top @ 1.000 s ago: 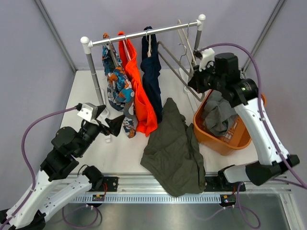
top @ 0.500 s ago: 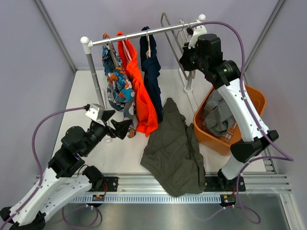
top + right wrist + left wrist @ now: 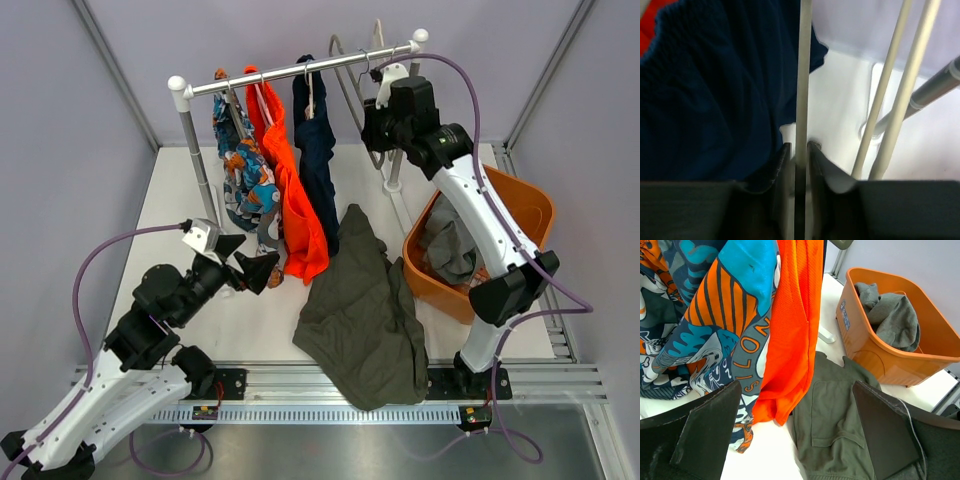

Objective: Remove the shorts from the hanger

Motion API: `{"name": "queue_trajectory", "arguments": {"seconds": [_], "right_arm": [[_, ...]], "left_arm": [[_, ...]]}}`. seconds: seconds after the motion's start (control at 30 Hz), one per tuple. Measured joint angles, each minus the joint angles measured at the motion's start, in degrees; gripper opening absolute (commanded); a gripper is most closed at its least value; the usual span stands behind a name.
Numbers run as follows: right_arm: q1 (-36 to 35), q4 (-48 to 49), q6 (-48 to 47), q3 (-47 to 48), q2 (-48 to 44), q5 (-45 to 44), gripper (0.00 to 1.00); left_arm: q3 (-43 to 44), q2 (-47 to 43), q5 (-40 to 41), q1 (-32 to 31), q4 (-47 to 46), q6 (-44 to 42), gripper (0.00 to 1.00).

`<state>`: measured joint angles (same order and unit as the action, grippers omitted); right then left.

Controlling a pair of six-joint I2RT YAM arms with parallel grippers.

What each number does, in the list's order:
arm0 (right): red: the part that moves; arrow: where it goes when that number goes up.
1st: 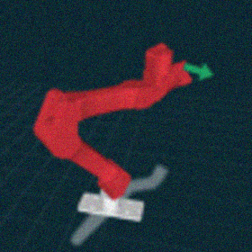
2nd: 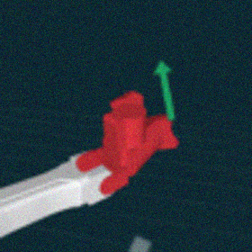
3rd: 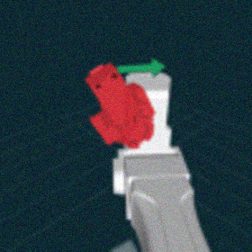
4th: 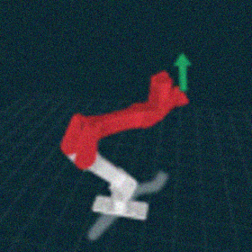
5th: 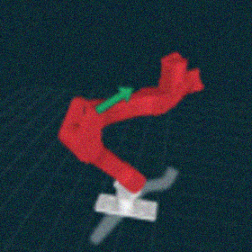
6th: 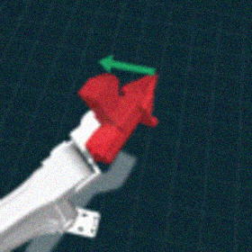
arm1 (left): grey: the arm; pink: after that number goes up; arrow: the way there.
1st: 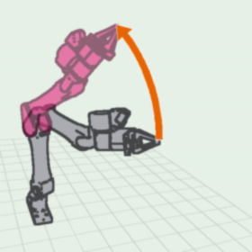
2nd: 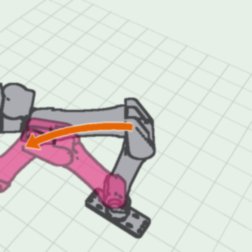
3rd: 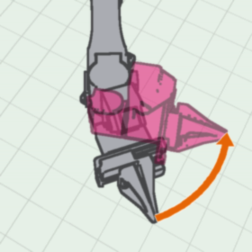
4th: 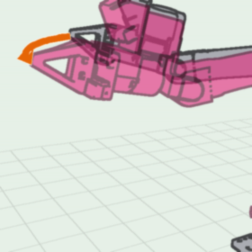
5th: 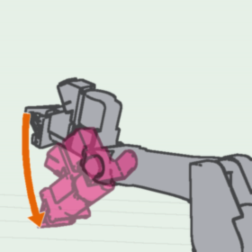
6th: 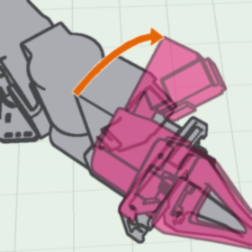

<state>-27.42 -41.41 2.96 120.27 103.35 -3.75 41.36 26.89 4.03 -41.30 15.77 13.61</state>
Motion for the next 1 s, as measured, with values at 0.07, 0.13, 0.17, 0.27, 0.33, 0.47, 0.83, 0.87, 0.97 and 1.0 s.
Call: {"name": "queue_trajectory", "arguments": {"seconds": [0.07,0.13,0.17,0.27,0.33,0.47,0.83,0.87,0.97,1.0], "right_arm": [[-0.02,0.04,-1.03,-3.1,-2.03,1.27,0.64],[-0.02,0.24,-2.82,-6.38,-4.55,3.28,0.78],[-0.02,0.22,-3.5,-7.48,-5.75,3.93,0.84],[-0.02,0.5,-6.56,-10.8,-10.34,6.4,0.97],[0.0,0.79,-8.85,-13.18,-13.97,8.24,1.0],[0.02,-0.22,-14.84,-19.17,-23.19,14.36,0.99],[-0.02,-20.76,-51.91,-43.65,-38.07,41.62,0.98],[-0.37,-24.06,-57.7,-45.59,-37.59,44.15,0.98],[-3.32,-29.64,-68.3,-49.88,-33.97,46.95,0.98],[-4.87,-29.53,-70.16,-50.93,-32.46,46.88,0.99]], "left_arm": [[-0.52,-0.26,-0.15,0.0,-0.24,0.0,0.99],[-0.76,-0.2,-0.37,0.0,-0.42,-0.02,0.99],[-0.87,-0.11,-0.46,0.0,-0.57,-0.02,0.99],[-0.94,0.33,-0.85,0.0,-1.2,-0.11,0.99],[-0.92,1.07,-1.09,0.0,-1.66,-0.31,0.99],[-0.92,2.86,-1.49,0.0,-2.05,-1.16,0.99],[-0.92,2.8,-1.53,0.0,-1.42,-3.26,0.99],[-0.92,2.51,-1.51,0.0,-1.27,-3.32,0.99],[-0.92,1.66,-1.51,0.0,-1.25,-3.48,0.99],[-0.92,1.42,-1.51,0.0,-1.22,-3.48,0.99]]}}
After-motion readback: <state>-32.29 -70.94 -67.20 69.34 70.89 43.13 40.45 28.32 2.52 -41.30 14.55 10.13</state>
